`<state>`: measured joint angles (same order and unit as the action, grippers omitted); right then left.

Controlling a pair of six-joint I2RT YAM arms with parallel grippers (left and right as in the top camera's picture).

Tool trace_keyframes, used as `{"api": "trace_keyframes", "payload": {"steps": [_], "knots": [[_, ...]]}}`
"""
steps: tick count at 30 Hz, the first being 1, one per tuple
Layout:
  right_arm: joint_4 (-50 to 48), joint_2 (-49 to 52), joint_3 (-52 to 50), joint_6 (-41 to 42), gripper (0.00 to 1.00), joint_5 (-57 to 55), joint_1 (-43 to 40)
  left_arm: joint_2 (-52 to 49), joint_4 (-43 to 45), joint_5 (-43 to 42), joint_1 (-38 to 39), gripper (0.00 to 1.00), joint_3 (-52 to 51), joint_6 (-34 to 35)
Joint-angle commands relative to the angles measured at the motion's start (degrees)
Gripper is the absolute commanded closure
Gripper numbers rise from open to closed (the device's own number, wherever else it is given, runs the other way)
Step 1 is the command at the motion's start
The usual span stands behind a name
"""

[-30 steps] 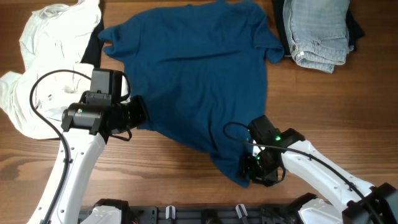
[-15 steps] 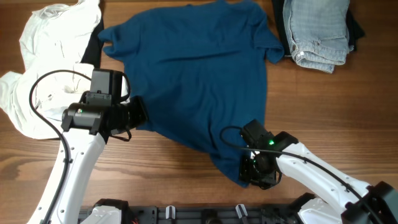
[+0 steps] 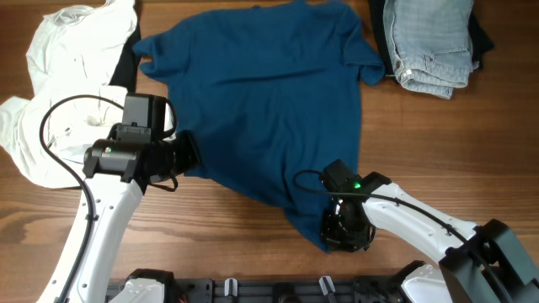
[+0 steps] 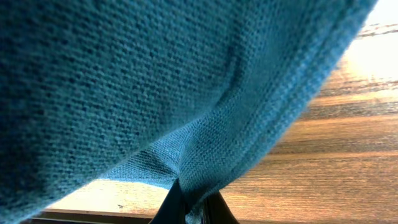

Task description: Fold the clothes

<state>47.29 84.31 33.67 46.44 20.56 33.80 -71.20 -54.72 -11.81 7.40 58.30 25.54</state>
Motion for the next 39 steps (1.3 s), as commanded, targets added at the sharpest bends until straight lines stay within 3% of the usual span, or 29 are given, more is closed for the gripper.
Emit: {"api": "trace_keyframes", "payload": {"steps": [1, 6, 12, 21, 32, 39], "knots": [[0.15, -0.94, 2.32, -2.45, 0.96, 0.81, -1.81, 0.07, -0.02, 1.25, 0.22, 0.96, 0.11, -1.40], [9.25, -8.46, 12.63, -11.19, 0.96, 2.62, -7.19, 0.15, -0.39, 1.20, 0.22, 0.96, 0.31, -2.12], [22.80, -17.16, 27.06, -17.88, 0.96, -6.67, -16.98, 1.99, -0.44, 2.12, 0.20, 0.96, 2.29, -2.91], [31.32, -26.03, 35.10, -25.49, 0.96, -6.60, -30.67, 9.73, -7.41, 2.32, 0.22, 0.96, 6.80, -4.37], [33.68, -29.49, 35.10, -27.04, 0.96, -6.82, -31.63, 18.29, -21.88, -0.85, 0.22, 0.96, 6.95, -3.23], [25.09, -17.40, 34.95, -28.81, 0.96, -8.59, -31.63, 8.02, -15.52, 5.18, 0.22, 0.96, 5.70, -3.28]]}}
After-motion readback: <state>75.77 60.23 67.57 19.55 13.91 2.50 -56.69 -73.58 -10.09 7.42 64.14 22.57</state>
